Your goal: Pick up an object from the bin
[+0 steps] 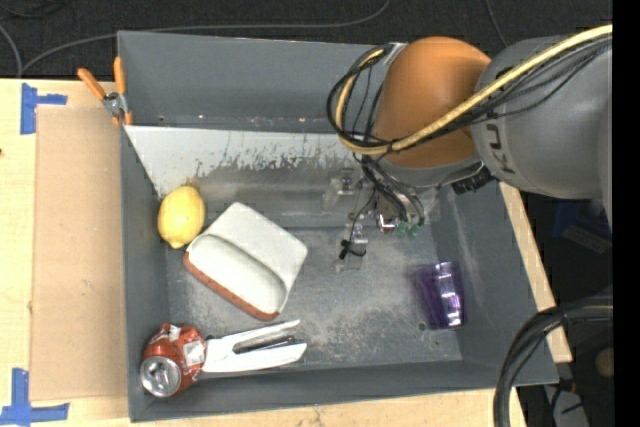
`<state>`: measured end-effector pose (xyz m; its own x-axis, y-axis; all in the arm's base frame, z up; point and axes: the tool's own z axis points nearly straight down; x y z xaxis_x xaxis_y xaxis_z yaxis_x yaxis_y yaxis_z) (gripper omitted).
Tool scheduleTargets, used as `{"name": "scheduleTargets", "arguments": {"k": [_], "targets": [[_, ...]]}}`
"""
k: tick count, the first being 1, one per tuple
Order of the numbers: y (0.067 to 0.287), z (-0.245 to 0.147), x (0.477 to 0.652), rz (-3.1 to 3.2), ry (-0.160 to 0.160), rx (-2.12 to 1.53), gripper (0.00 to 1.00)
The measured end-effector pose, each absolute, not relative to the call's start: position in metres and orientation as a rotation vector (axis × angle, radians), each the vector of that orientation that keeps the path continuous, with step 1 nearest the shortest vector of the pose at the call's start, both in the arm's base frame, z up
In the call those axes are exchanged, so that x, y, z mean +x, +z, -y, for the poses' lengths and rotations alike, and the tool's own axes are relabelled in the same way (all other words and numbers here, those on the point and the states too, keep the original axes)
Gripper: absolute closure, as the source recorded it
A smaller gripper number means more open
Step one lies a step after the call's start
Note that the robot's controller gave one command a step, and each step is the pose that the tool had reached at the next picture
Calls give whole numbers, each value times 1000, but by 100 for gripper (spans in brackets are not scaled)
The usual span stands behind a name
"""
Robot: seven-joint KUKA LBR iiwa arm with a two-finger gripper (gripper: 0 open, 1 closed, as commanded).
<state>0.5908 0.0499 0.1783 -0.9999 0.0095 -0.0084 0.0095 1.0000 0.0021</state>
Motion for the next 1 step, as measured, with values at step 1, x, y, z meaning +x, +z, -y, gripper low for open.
{"name": "scheduleTargets", "arguments": {"k": [1], "targets": [[95, -77, 591, -3153, 1, -52, 0]]}}
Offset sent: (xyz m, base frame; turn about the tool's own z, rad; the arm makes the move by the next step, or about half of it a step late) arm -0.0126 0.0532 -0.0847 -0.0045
